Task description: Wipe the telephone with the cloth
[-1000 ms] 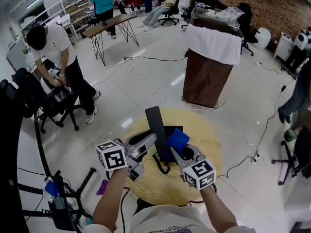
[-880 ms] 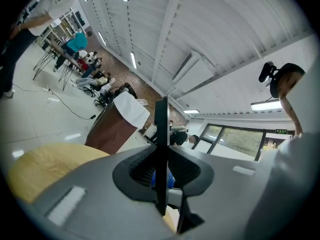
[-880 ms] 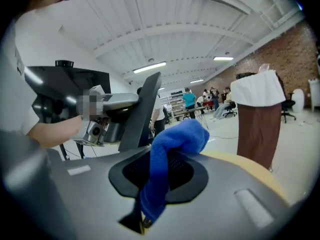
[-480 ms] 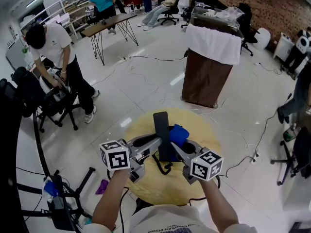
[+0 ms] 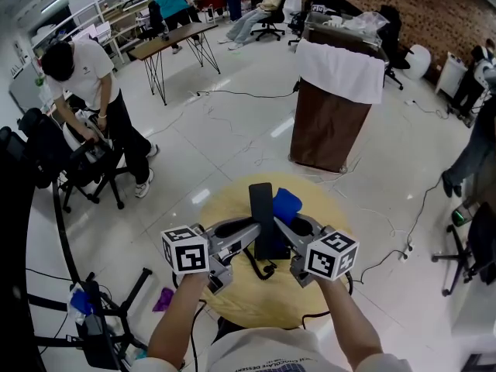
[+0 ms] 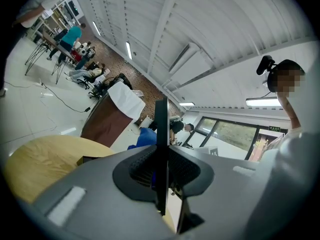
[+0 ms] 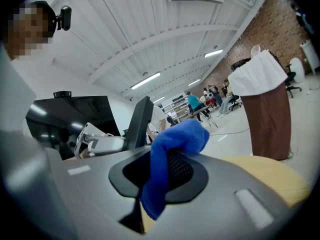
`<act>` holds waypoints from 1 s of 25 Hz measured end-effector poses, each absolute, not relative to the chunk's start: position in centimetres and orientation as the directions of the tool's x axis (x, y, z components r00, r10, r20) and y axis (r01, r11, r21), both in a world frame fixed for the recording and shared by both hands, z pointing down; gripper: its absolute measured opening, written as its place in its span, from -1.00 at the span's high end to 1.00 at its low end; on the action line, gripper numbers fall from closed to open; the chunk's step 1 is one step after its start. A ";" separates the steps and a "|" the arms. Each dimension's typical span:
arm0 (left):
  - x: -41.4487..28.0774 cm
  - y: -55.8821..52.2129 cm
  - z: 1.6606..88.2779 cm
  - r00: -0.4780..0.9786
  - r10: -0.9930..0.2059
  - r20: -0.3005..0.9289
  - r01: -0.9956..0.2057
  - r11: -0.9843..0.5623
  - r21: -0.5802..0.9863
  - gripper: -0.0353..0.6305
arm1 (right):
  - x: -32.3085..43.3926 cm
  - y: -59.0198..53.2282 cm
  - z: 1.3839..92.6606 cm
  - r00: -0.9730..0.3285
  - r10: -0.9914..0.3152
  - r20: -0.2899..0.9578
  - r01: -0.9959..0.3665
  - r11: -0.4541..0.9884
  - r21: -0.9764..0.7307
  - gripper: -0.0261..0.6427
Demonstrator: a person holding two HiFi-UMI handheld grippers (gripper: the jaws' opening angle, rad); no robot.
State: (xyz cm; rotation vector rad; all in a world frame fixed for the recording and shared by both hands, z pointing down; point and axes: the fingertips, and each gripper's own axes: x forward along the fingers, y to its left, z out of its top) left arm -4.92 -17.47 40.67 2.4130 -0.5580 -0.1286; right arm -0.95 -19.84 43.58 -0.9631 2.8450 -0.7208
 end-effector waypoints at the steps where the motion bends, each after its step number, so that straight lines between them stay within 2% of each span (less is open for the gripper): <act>1: -4.9 -17.4 40.7 0.906 -0.421 0.049 -0.358 -0.699 0.619 0.70 | -1.0 -20.1 43.2 -0.803 -0.588 0.091 -0.562 0.699 -0.442 0.74; 25: -4.1 -15.4 41.6 0.919 -0.389 0.062 -0.342 -0.710 0.616 0.71 | -0.6 -24.7 36.1 -0.768 -0.640 -0.020 -0.587 0.716 -0.378 0.74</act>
